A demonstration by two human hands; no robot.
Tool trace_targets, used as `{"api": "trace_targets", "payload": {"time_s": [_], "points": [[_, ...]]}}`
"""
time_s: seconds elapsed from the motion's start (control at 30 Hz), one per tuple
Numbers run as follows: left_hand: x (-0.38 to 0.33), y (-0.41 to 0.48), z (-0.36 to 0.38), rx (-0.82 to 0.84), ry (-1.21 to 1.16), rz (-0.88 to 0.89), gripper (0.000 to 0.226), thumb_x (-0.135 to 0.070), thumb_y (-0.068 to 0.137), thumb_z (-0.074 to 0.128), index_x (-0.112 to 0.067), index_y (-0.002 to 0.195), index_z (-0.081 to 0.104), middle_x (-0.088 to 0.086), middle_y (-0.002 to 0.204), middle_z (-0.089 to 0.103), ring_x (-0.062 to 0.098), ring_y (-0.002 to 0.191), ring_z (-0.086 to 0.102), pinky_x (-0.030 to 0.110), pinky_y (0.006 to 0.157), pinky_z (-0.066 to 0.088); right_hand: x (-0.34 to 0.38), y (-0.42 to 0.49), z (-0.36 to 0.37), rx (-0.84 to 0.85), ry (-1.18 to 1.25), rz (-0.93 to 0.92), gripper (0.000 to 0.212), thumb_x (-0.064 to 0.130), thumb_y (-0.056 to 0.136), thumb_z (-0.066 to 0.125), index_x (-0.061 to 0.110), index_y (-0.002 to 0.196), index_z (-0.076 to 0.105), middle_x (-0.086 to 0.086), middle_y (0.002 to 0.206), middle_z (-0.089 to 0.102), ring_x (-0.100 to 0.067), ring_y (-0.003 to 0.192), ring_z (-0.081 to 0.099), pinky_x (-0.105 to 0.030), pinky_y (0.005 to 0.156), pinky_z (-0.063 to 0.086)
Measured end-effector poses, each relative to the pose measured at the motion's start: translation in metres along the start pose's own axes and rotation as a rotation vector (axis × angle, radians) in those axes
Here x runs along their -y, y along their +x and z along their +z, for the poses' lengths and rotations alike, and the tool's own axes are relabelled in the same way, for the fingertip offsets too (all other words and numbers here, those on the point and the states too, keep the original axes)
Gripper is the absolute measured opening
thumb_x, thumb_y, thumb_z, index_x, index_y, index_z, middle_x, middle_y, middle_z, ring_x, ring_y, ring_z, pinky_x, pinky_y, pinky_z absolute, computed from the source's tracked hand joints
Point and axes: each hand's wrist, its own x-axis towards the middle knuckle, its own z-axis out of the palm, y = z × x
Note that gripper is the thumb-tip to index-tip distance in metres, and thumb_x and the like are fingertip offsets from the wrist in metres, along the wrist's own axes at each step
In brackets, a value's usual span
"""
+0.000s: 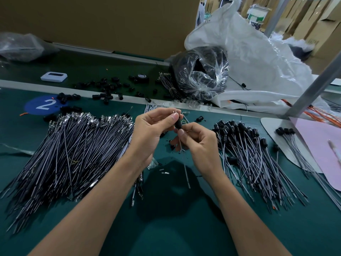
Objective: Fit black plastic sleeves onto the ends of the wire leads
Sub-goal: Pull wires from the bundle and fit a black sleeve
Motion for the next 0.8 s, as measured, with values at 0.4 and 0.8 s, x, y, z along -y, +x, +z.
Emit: {"api": "trace_targets", "payload": {"time_s": [0.4,0.8], "points": [[0.005,0.000,0.000,0.005,0.061,-0.074,0.027,-0.016,0.071,0.075,-0.011,0.098,0.072,0.007,0.095,0.076,0.016,0.090,0.072,0.026,0.079,0.057,-0.003,0.004,-0.004,-0.036,-0.036,0.018,0.015,0.005,0.090,0.066,0.015,0.080,0.073,-0.004,0.066,0.073,-0.013,0.057,0.068,-0.020,0.060,0.053],[0.004,-0.004,0.008,0.021,0.043,-0.007,0.029,-0.014,0.067,0.075,-0.010,0.096,0.075,0.012,0.090,0.076,0.019,0.084,0.073,0.024,0.067,0.057,-0.009,0.002,-0.001,-0.057,0.067,-0.021,0.010,-0.004,0.088,0.065,0.004,0.083,0.069,-0.008,0.068,0.072,-0.020,0.060,0.069,-0.027,0.063,0.056]]}}
